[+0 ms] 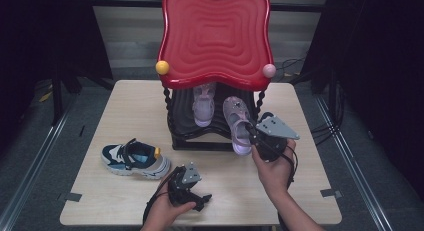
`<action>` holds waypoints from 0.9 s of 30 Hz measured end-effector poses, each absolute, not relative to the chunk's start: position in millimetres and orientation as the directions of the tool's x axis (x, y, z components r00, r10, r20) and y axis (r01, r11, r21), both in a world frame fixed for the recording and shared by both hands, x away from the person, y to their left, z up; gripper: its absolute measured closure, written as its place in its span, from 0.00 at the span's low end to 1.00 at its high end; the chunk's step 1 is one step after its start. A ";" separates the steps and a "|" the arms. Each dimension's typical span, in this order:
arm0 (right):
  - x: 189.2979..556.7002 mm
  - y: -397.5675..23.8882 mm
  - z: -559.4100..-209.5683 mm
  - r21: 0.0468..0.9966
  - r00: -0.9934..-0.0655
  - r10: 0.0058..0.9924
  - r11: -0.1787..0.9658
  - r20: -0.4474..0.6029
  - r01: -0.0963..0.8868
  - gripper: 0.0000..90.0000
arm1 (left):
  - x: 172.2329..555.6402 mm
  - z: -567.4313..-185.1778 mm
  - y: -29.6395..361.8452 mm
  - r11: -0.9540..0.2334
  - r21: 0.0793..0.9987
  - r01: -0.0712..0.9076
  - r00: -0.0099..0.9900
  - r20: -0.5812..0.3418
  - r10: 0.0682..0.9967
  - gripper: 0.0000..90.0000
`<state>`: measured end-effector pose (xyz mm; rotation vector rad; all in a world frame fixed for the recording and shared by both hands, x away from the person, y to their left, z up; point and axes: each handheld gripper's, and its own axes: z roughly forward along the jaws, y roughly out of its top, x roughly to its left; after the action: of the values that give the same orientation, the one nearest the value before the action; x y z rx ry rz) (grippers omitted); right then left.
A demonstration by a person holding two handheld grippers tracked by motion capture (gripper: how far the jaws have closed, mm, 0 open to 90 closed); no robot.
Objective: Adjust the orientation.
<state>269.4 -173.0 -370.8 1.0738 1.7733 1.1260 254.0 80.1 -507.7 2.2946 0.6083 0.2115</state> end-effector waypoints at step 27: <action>301.9 -153.1 -379.8 0.969 -0.218 0.967 0.170 -0.129 0.179 0.95 | 253.9 -508.3 79.4 -0.602 0.710 0.366 0.872 -0.034 0.489 0.05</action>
<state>301.9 -153.1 -379.8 1.1313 1.5764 1.1411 253.9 79.4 -508.3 2.2795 0.6134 0.2099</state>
